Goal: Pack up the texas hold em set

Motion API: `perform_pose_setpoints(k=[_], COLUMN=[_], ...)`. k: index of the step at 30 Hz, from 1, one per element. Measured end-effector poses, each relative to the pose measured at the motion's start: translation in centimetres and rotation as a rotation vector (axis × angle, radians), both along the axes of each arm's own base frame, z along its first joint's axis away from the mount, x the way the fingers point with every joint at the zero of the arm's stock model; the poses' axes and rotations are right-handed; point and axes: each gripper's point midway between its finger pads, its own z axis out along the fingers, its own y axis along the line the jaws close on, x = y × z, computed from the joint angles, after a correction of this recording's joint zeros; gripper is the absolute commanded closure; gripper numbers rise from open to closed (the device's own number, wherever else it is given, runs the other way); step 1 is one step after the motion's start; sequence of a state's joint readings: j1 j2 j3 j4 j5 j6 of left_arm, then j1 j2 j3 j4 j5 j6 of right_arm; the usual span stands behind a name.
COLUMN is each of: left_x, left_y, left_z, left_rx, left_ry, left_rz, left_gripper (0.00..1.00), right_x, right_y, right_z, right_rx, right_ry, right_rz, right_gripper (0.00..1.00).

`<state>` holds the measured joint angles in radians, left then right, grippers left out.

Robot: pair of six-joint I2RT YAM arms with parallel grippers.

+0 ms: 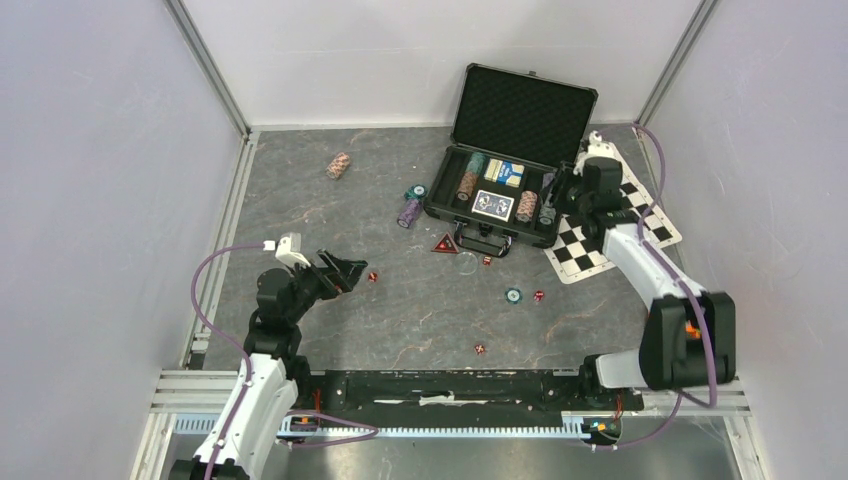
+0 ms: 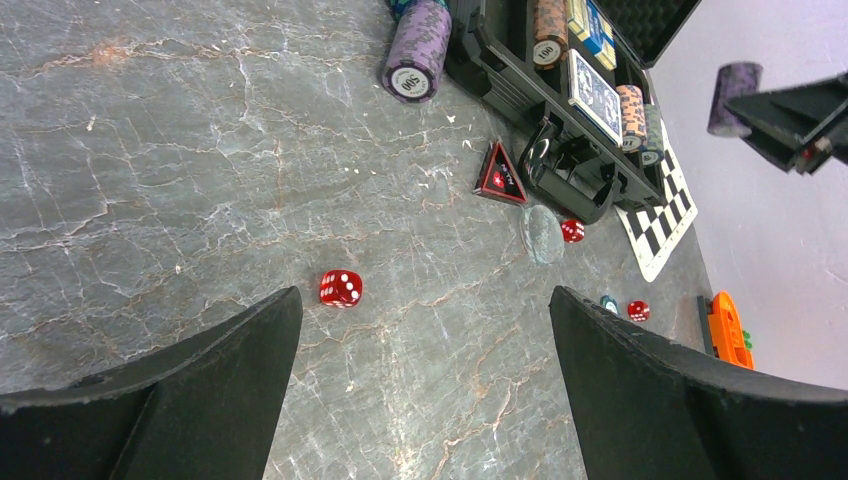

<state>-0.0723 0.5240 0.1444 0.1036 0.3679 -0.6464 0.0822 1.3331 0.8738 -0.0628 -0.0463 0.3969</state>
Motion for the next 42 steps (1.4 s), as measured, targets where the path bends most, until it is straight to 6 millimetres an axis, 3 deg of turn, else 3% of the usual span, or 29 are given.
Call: perform_pose_setpoints(k=[1, 2, 9, 15, 19, 28, 35, 42], left_x=[0.0, 0.0, 0.0, 0.0, 0.0, 0.0, 0.0, 0.0], left_y=[0.0, 0.0, 0.0, 0.0, 0.0, 0.0, 0.0, 0.0], left_z=[0.0, 0.0, -0.2, -0.2, -0.2, -0.2, -0.2, -0.2], left_rx=[0.0, 0.0, 0.0, 0.001, 0.001, 0.001, 0.001, 0.001], left_ry=[0.0, 0.0, 0.007, 0.01, 0.01, 0.01, 0.01, 0.01], left_rz=[0.0, 0.0, 0.0, 0.0, 0.0, 0.0, 0.0, 0.0], left_gripper=[0.0, 0.0, 0.0, 0.0, 0.0, 0.0, 0.0, 0.0], right_x=[1.0, 1.7, 8.0, 10.6, 10.6, 10.7, 9.8, 9.6], right_y=[0.3, 0.4, 1.4, 1.6, 1.5, 1.1, 1.0, 1.2], right_z=[0.8, 0.0, -0.2, -2.9, -4.5, -5.1, -6.9, -7.3], right_rx=[0.012, 0.015, 0.054, 0.064, 0.066, 0.076, 0.09, 0.117], right_ry=[-0.015, 0.005, -0.005, 0.04, 0.077, 0.082, 0.121, 0.121], right_rz=[0.005, 0.007, 0.008, -0.006, -0.025, -0.063, -0.086, -0.092], right_gripper=[0.68, 0.68, 0.65, 0.64, 0.64, 0.63, 0.63, 0.5])
